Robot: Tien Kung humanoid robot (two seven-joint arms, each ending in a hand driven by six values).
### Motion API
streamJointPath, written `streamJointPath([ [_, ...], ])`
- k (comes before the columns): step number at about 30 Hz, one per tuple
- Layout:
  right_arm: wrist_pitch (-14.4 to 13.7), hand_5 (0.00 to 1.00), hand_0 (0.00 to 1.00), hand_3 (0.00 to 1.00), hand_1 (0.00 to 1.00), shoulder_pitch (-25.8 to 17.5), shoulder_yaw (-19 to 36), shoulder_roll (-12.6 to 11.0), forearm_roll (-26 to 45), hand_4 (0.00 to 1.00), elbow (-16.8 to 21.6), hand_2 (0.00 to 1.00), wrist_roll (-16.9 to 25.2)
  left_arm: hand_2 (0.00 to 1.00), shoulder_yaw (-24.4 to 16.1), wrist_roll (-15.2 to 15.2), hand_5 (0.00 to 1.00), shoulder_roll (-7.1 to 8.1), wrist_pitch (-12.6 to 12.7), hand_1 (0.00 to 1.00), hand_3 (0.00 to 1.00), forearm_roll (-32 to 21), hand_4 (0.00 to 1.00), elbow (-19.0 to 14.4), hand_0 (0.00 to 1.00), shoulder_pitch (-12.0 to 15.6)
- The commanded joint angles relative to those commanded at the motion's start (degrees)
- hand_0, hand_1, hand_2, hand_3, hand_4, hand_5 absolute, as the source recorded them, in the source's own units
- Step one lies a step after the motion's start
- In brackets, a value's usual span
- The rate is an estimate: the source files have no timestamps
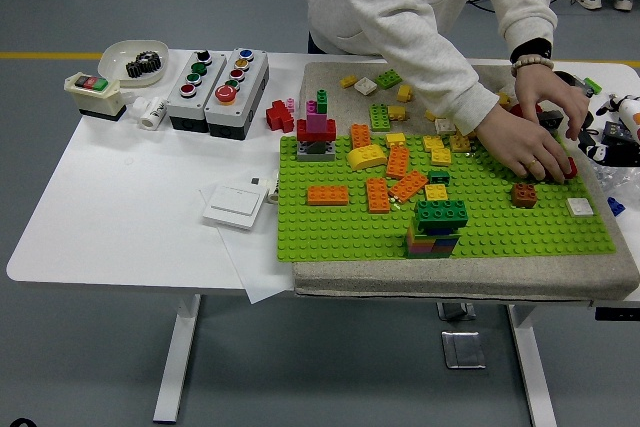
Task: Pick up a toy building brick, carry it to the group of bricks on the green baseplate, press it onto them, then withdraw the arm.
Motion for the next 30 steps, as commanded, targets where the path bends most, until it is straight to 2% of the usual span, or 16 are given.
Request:
streamJointPath([
  [16,2.7,0.644,0.727,0.769,0.732,-1.8,1.1,-3.1,-0.9,0.823,6.4,0.782,-0.2,0.733,-1.4,0.3,0.658,-0.16,-0.6,0.711,0.589,2.0,0.670,0.3,0.668,0.8],
  [30,6.3,0.639,0.726,0.772,0.735,-3.1,1.2,-3.7,-0.9,0.829,7.4,0.783,0.5,0.730,-1.9,0.4,0.663,-0.10,-0.8,0.710,0.589,2.9,0.672,0.3,0.669,1.1],
])
